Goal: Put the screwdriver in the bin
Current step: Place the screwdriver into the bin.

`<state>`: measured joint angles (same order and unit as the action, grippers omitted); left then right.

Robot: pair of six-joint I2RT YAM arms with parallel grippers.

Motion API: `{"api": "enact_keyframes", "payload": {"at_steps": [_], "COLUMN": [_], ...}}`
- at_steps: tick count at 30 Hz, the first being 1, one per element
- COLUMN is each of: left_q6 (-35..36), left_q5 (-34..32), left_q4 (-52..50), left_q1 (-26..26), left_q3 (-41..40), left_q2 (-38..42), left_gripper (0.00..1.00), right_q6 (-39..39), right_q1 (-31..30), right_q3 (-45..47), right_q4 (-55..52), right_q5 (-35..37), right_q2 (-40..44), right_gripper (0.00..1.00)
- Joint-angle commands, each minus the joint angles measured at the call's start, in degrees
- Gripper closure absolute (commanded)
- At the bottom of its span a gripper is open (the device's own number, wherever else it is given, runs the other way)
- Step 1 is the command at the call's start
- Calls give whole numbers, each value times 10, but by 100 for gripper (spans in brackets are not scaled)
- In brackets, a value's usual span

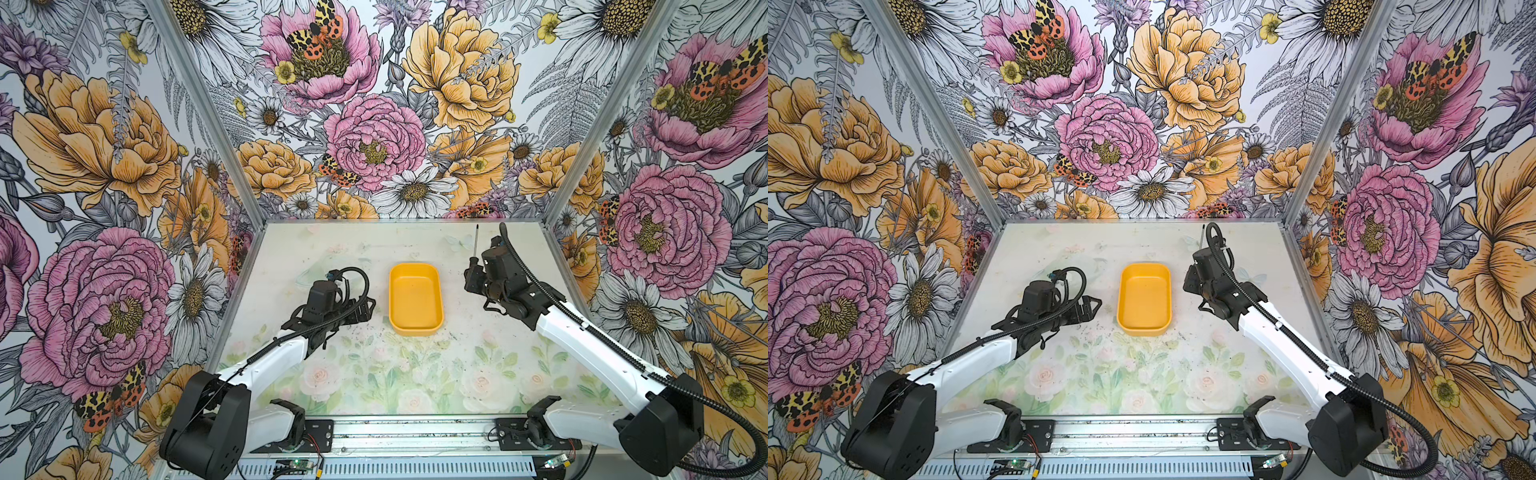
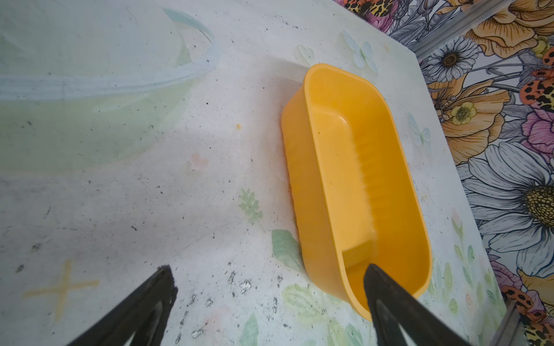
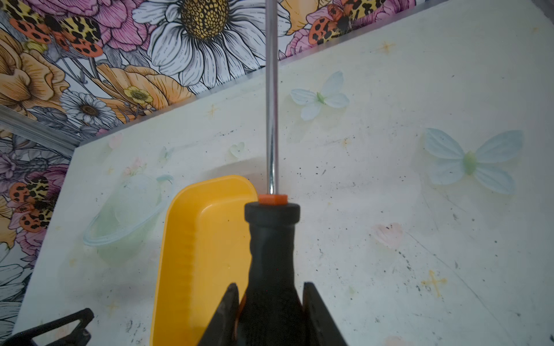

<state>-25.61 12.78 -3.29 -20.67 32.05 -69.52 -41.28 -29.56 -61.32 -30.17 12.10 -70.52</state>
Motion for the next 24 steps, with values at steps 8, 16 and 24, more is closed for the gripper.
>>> {"api": "enact_keyframes", "payload": {"at_steps": [8, 16, 24], "left_q6": [13, 20, 17], "left_q5": [8, 11, 18], "left_q4": [-29, -34, -24], "left_q1": [-3, 5, 5], "left_q3": [17, 15, 12], "left_q2": [23, 24, 22], "left_gripper": [1, 1, 1], "right_q6": [-81, -107, -111], "right_q1": [-71, -122, -135], "right_q3": [-107, -146, -174], "right_q4": [-5, -49, -92], "right_q5": [-30, -29, -51], "right_q2": [-111, -209, -288], "right_gripper": [100, 100, 100]}}
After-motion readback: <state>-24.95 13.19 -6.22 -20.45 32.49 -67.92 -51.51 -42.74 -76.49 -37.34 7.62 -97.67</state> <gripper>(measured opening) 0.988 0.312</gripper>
